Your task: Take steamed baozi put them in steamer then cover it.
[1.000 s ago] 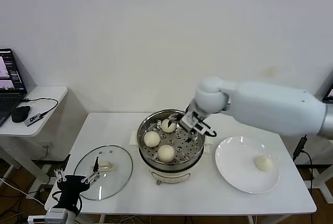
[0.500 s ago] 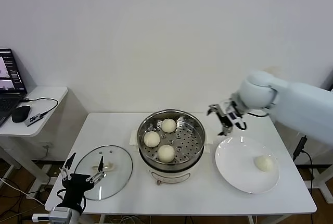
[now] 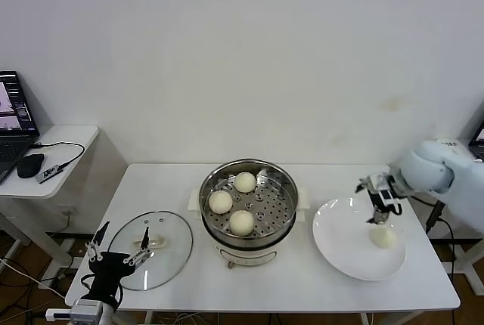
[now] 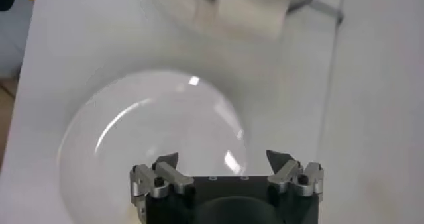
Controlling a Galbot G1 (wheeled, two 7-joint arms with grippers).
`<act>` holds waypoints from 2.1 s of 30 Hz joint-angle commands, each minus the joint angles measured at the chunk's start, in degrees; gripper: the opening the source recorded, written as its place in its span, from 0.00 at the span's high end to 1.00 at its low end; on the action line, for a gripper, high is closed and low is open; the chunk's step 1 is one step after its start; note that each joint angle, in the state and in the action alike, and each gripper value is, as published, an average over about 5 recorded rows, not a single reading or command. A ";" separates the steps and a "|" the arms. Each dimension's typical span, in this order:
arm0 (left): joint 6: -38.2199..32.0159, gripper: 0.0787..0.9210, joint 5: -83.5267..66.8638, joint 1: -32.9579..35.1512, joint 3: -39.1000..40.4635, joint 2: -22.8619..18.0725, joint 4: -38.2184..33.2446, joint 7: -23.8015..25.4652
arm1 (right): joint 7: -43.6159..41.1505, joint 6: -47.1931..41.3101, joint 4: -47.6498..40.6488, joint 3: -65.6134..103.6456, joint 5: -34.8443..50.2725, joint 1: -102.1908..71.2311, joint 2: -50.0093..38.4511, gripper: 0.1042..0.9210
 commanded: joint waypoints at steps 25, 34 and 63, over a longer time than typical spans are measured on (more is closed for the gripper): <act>0.14 0.12 0.13 -0.04 -0.04 -0.31 0.90 0.08 | 2.40 2.27 -19.67 18.18 -8.60 -23.88 6.45 0.12; 0.31 0.12 0.08 -0.02 -0.31 -0.44 0.91 0.14 | 2.51 1.89 -21.92 18.12 -9.53 -23.62 10.25 0.15; 0.37 0.12 -0.33 -0.24 -0.53 0.46 0.29 0.17 | -2.25 -4.44 -7.60 0.09 7.01 8.98 4.97 0.43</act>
